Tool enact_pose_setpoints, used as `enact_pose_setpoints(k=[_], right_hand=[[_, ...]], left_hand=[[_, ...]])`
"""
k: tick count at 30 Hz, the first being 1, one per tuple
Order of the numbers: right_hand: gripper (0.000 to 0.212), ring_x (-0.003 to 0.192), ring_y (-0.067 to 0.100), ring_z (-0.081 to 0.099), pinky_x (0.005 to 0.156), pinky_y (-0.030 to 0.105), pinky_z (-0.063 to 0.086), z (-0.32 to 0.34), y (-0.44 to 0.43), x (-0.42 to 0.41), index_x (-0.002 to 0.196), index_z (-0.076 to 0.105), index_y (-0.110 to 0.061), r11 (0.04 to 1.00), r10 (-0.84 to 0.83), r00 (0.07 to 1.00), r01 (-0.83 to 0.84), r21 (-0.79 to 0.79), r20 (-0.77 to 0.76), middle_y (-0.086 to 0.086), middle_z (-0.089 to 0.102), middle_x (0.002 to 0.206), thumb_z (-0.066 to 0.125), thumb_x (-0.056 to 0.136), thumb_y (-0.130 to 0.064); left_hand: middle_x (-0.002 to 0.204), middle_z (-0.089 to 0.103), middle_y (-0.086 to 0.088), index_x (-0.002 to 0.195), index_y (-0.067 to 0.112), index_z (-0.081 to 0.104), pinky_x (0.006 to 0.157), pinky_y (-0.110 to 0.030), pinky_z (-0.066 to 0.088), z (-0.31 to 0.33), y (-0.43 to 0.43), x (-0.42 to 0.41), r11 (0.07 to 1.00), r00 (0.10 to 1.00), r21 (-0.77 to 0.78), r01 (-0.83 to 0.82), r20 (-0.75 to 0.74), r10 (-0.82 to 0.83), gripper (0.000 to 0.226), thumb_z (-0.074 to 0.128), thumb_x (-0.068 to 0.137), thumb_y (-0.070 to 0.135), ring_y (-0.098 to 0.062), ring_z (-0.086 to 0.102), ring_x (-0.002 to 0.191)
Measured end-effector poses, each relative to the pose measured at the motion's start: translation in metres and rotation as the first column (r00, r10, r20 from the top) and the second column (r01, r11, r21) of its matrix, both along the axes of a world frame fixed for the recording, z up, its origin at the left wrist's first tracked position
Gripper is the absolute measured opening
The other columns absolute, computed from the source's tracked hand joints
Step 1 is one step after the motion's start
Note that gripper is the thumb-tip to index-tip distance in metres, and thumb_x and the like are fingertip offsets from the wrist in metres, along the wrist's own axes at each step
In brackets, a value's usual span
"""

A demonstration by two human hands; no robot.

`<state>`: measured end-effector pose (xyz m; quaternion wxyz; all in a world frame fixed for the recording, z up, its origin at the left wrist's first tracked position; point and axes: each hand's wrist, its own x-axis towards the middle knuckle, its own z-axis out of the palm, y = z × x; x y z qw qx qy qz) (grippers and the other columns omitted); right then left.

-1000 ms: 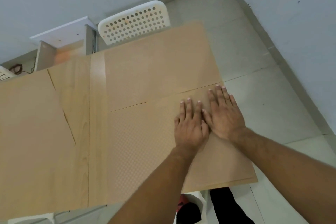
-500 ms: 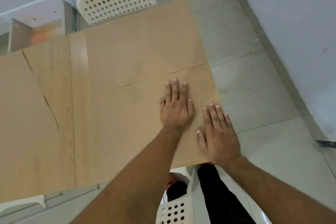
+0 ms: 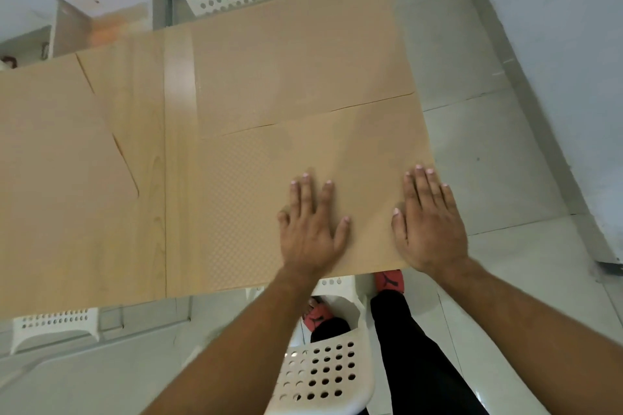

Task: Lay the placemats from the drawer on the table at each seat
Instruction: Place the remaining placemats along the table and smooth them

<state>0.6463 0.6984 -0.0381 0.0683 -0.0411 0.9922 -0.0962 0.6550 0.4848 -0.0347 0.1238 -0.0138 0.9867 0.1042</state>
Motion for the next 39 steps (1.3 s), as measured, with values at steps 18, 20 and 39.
enact_pose_setpoints(k=[18, 20, 39], right_hand=[[0.067, 0.154, 0.028, 0.006, 0.124, 0.043, 0.002, 0.010, -0.197, -0.024, 0.159, 0.015, -0.014, 0.940, 0.322, 0.947, -0.317, -0.126, 0.019, 0.014, 0.011, 0.166, 0.024, 0.099, -0.043], [0.066, 0.153, 0.030, 0.011, 0.124, 0.046, 0.007, 0.003, -0.199, -0.029, 0.158, 0.020, -0.017, 0.955, 0.289, 0.957, -0.287, -0.079, 0.014, 0.015, 0.016, 0.165, 0.025, 0.098, -0.045], [0.061, 0.151, 0.031, 0.020, 0.123, 0.048, 0.014, -0.001, -0.202, -0.028, 0.154, 0.033, -0.016, 0.969, 0.247, 0.968, -0.248, -0.017, -0.038, 0.014, 0.026, 0.163, 0.030, 0.096, -0.035]], left_hand=[[0.168, -0.012, 0.000, 0.158, 0.041, 0.005, 0.119, -0.057, 0.015, 0.001, -0.124, 0.019, 0.982, 0.983, 0.053, -0.181, -0.021, 0.182, 0.064, 0.021, 0.099, 0.062, -0.022, -0.011, 0.154], [0.168, -0.006, -0.002, 0.158, 0.038, 0.013, 0.117, -0.056, 0.018, 0.001, -0.127, 0.019, 0.984, 0.986, 0.077, -0.162, -0.034, 0.165, 0.063, 0.024, 0.099, 0.057, -0.024, -0.005, 0.155], [0.169, 0.000, -0.004, 0.160, 0.025, 0.016, 0.115, -0.053, 0.026, -0.007, -0.132, 0.007, 0.991, 0.987, 0.071, -0.117, -0.099, 0.123, 0.070, 0.027, 0.099, 0.057, -0.025, -0.001, 0.155]])
